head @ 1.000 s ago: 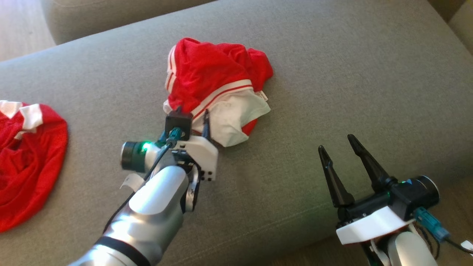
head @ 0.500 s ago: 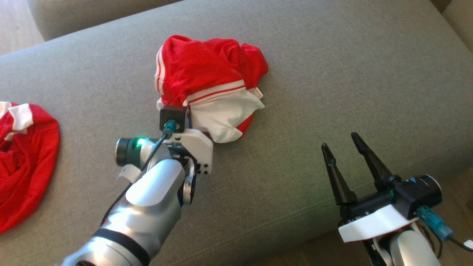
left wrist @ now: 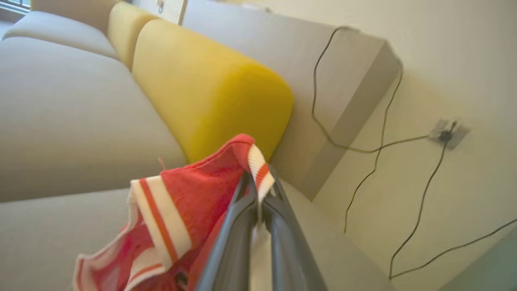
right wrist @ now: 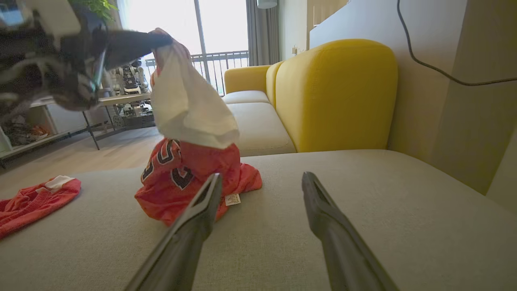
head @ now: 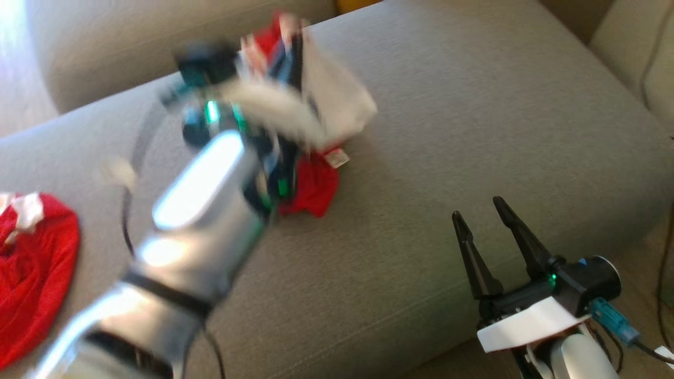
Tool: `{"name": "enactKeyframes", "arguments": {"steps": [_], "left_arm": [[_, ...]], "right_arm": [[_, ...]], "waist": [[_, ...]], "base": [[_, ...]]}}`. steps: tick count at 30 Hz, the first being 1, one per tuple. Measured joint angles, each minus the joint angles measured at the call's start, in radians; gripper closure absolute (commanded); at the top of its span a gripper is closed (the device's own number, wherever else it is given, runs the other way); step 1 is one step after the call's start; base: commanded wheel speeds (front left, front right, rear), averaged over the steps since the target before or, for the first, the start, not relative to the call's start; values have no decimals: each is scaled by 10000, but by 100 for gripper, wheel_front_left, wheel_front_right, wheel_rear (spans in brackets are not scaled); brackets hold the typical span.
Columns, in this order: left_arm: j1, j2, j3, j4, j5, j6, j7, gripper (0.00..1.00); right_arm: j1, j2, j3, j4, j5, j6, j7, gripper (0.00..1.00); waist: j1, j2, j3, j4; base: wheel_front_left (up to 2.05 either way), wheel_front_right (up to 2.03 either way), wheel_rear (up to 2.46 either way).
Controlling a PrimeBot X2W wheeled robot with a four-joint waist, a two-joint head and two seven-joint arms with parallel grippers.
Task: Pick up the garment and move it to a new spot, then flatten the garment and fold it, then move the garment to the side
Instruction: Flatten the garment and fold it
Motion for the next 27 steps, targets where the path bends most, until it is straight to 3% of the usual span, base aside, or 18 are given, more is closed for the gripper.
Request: {"name": "enactKeyframes", "arguments": {"steps": [3,8,13,17,27], "left_arm": [[-1532,-19,307,-27,-688,-94,73,100],[-4034,-184,1081,424,-719,-163,-132,100],[-4563,-173,2199,1233,-685,-13,-259,100],[-3570,100,2558,1967,-734,35,-295,100],[2359,1264,2698,2681,-1139,-842,-282,100]], "right_arm": [[86,-2,25,0,84,0,0,0],[105,-8,142,-25,173,0,0,0],[232,-10,130,-196,184,0,-2,0],[334,-10,209,-236,186,0,0,0],[767,-10,307,-318,42,0,0,0]], "waist": [[0,0,-197,-335],[0,0,-544,-686],[0,0,-722,-554],[0,0,-726,-196],[0,0,-563,940]], "base": [[0,0,0],[0,0,0],[0,0,0],[0,0,0],[0,0,0]]}}
